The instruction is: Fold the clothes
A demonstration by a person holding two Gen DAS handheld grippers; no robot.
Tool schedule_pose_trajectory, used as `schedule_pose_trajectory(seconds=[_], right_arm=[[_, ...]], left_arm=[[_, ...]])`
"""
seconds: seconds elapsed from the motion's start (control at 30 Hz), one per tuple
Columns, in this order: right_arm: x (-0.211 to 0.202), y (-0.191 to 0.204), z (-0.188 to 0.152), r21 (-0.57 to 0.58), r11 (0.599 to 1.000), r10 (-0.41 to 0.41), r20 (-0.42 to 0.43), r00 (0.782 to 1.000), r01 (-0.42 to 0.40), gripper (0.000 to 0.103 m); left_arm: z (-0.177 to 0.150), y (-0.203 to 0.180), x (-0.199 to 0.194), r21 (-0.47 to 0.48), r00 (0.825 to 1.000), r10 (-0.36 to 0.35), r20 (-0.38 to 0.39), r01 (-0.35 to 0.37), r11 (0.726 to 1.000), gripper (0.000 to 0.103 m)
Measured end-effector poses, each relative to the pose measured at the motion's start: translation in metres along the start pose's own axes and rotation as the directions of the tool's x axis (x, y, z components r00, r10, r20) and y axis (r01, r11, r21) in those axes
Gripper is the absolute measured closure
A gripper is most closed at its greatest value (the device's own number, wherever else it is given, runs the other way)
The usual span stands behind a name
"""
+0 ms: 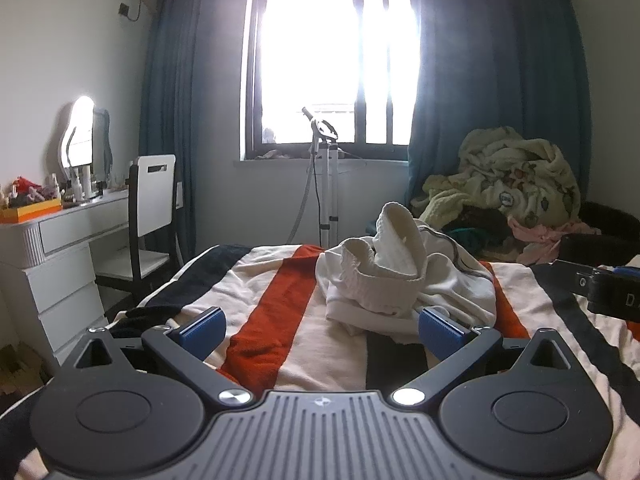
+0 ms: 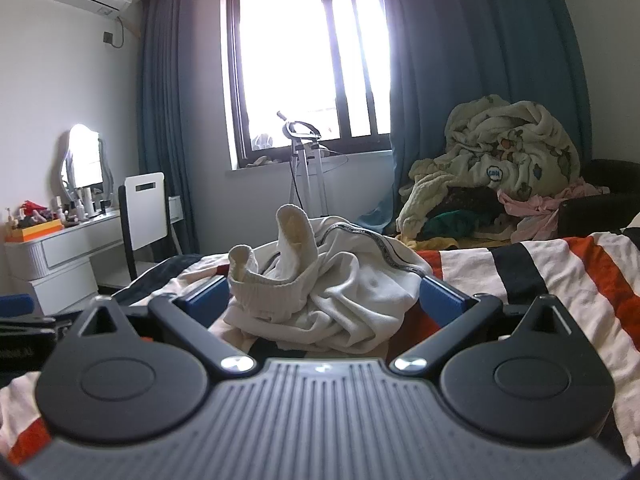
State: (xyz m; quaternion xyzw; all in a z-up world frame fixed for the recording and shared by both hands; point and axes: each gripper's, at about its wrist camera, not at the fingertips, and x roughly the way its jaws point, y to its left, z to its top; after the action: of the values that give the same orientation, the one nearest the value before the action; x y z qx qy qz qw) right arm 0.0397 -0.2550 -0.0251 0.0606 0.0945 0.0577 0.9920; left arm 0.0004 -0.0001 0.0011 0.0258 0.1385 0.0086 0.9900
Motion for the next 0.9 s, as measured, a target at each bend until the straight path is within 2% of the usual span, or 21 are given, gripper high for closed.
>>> schedule_pose_trajectory(seconds=[0.17, 0.27, 0.37, 0.9], right_arm=[[-0.001, 0.002, 0.001, -0.005, 1.0, -0.005, -0.003, 1.0, 0.005, 0.0], [-0.001, 0.001, 0.0, -0.002, 1.0, -0.004, 0.002, 1.0, 0.005, 0.0], [-0.001, 0.001, 0.0, -0.009, 1.0, -0.005, 0.005, 1.0, 0.005, 0.0], [-0.002, 0.006, -0.004, -0.038, 0.999, -0.006, 0.003, 1.0, 0.006, 0.0]], left_arm=[[0.002, -0.005, -0.002, -0.002, 1.0, 0.014, 0.017, -0.014, 1.0, 0.0], [-0.002, 0.003, -0.006, -0.036, 1.0, 0.009, 0.024, -0.008, 0.999, 0.0], [0.002, 0.007, -0.001, -0.036, 1.0, -0.001, 0.006, 0.001, 0.999, 0.0], [0.002, 0.01, 0.0, -0.045, 1.0, 0.002, 0.01, -0.002, 0.999, 0.0]])
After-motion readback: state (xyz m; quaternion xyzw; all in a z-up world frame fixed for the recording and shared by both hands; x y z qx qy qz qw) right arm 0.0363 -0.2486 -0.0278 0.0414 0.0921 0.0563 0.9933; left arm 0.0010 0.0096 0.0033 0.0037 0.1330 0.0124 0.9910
